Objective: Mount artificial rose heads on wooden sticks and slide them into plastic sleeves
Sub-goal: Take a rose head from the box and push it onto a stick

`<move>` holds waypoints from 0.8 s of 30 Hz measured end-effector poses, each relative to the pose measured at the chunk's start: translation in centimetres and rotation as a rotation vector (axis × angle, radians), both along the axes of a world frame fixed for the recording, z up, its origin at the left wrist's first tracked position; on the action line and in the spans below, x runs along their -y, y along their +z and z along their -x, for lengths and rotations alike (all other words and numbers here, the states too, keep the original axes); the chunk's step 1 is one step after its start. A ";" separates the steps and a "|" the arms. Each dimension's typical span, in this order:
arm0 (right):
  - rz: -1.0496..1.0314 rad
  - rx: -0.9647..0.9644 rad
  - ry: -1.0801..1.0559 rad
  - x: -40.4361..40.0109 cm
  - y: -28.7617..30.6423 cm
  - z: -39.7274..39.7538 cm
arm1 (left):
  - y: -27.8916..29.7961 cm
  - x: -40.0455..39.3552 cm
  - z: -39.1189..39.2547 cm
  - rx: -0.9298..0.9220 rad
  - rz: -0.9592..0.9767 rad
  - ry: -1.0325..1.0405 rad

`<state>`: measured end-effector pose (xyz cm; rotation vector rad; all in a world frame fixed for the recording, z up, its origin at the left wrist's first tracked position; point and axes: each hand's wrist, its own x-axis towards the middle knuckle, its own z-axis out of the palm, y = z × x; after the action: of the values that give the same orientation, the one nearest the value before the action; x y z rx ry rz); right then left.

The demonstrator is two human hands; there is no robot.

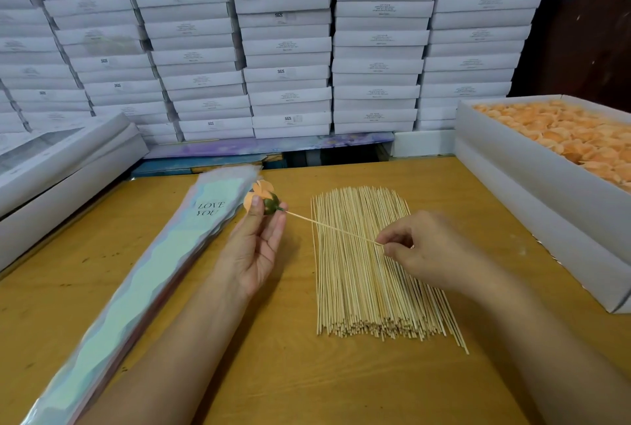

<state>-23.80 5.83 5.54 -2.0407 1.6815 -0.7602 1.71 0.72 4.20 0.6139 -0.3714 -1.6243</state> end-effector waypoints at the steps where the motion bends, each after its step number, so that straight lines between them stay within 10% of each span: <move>1: 0.005 -0.001 0.001 0.0 -0.1 0.1 | 0.0 0.0 0.0 0.002 -0.003 -0.001; 24: 0.004 0.005 0.017 0.3 -0.6 0.1 | 0.0 -0.2 -0.1 0.033 0.000 -0.012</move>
<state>-23.93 5.52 4.96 -2.0516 1.6592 -0.7630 1.78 0.90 4.22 0.6404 -0.3998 -1.6276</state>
